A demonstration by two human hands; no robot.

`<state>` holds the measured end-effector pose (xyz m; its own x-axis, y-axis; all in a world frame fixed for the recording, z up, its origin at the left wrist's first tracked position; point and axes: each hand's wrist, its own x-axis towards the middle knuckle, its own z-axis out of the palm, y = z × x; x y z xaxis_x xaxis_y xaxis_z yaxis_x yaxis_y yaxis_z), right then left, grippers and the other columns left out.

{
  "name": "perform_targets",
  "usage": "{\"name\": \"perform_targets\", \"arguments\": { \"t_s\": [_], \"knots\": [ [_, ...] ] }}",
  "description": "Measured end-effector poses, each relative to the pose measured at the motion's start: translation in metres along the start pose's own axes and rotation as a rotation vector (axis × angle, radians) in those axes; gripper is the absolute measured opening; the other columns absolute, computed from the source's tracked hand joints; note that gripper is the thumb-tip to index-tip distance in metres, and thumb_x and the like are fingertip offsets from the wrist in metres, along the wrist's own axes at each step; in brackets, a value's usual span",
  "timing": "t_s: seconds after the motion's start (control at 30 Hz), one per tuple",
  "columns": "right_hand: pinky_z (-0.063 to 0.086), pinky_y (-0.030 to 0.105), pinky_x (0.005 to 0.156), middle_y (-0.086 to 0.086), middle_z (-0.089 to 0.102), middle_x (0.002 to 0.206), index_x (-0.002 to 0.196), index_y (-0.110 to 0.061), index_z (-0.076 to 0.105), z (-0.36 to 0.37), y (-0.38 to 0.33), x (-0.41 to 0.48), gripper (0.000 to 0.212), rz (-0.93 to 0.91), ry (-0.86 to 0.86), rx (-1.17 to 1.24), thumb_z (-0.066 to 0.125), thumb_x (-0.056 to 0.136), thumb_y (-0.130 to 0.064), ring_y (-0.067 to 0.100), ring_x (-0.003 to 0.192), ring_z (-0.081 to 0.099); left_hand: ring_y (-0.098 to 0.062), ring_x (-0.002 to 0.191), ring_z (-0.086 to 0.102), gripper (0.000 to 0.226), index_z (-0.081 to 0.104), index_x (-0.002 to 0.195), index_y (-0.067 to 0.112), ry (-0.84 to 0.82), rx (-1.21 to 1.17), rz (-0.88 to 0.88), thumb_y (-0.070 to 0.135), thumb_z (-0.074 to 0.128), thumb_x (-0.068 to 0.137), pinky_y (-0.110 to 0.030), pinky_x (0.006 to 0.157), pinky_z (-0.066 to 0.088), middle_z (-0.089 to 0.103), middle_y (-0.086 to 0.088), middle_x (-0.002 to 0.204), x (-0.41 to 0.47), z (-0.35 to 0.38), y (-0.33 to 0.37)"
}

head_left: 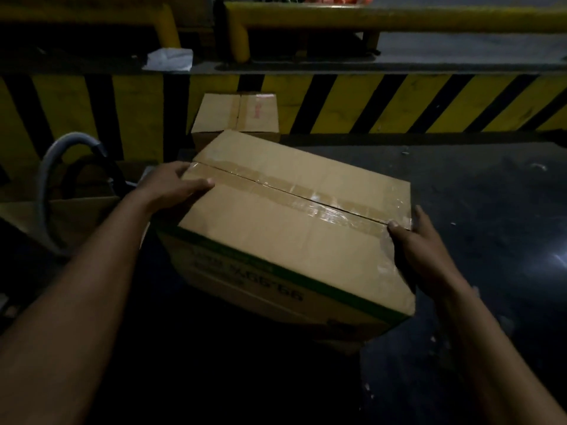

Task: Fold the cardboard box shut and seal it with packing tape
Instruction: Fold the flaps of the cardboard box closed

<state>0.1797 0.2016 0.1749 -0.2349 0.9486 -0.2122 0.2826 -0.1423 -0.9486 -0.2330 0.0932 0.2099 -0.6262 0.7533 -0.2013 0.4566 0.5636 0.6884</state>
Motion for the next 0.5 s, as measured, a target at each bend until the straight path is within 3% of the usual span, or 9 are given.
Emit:
{"name": "perform_targets", "arguments": {
  "t_s": [0.03,0.1,0.2,0.3,0.4,0.5],
  "knots": [
    [0.038,0.05,0.109,-0.002,0.047,0.147,0.15,-0.039,0.027,-0.003,-0.005,0.003,0.064,0.0,-0.004,0.003,0.057,0.097,-0.02,0.021,0.126,0.053,-0.03,0.123,0.053,0.072,0.05,0.144,0.02,0.037,-0.017,0.0,0.048,0.075,0.083,-0.035,0.087,0.042,0.052,-0.01,0.145,-0.013,-0.001,-0.002],
    [0.041,0.039,0.104,-0.011,0.044,0.14,0.155,-0.037,0.014,-0.01,-0.014,0.01,0.073,-0.005,-0.026,0.042,0.054,0.099,-0.014,0.016,0.12,0.053,-0.027,0.11,0.055,0.062,0.056,0.138,0.02,0.12,-0.062,-0.027,0.045,0.075,0.085,-0.036,0.088,0.044,0.057,-0.01,0.137,-0.04,0.001,-0.006],
    [0.041,0.038,0.107,-0.009,0.046,0.144,0.152,-0.034,0.027,-0.02,-0.025,0.024,0.061,-0.007,-0.095,0.048,0.046,0.101,-0.008,0.015,0.121,0.052,-0.031,0.114,0.058,0.064,0.055,0.14,0.024,0.185,-0.112,-0.089,0.049,0.073,0.084,-0.046,0.097,0.049,0.059,-0.012,0.136,-0.076,0.013,-0.014],
    [0.04,0.038,0.106,-0.013,0.056,0.121,0.148,-0.033,0.038,-0.029,-0.021,0.034,0.046,-0.017,-0.131,-0.039,0.044,0.104,-0.022,0.012,0.114,0.054,-0.034,0.12,0.057,0.064,0.053,0.143,0.024,0.262,-0.045,-0.089,0.049,0.07,0.087,-0.041,0.095,0.048,0.059,-0.011,0.139,-0.107,0.031,-0.017],
    [0.036,0.042,0.11,-0.008,0.043,0.143,0.151,-0.031,0.032,-0.037,-0.009,0.041,0.048,-0.085,-0.143,-0.213,0.041,0.104,-0.03,0.013,0.126,0.044,-0.036,0.122,0.055,0.056,0.051,0.145,0.025,0.292,0.044,-0.09,0.045,0.063,0.094,-0.033,0.082,0.04,0.059,-0.011,0.14,-0.129,0.052,-0.017],
    [0.039,0.052,0.108,0.002,0.051,0.141,0.148,-0.026,0.038,-0.037,-0.005,0.044,0.044,-0.169,-0.157,-0.329,0.039,0.105,-0.028,0.023,0.126,0.05,-0.038,0.124,0.052,0.057,0.038,0.152,0.033,0.304,0.13,-0.088,0.052,0.049,0.098,-0.037,0.085,0.04,0.056,-0.011,0.142,-0.133,0.068,-0.021]
  ]
}}
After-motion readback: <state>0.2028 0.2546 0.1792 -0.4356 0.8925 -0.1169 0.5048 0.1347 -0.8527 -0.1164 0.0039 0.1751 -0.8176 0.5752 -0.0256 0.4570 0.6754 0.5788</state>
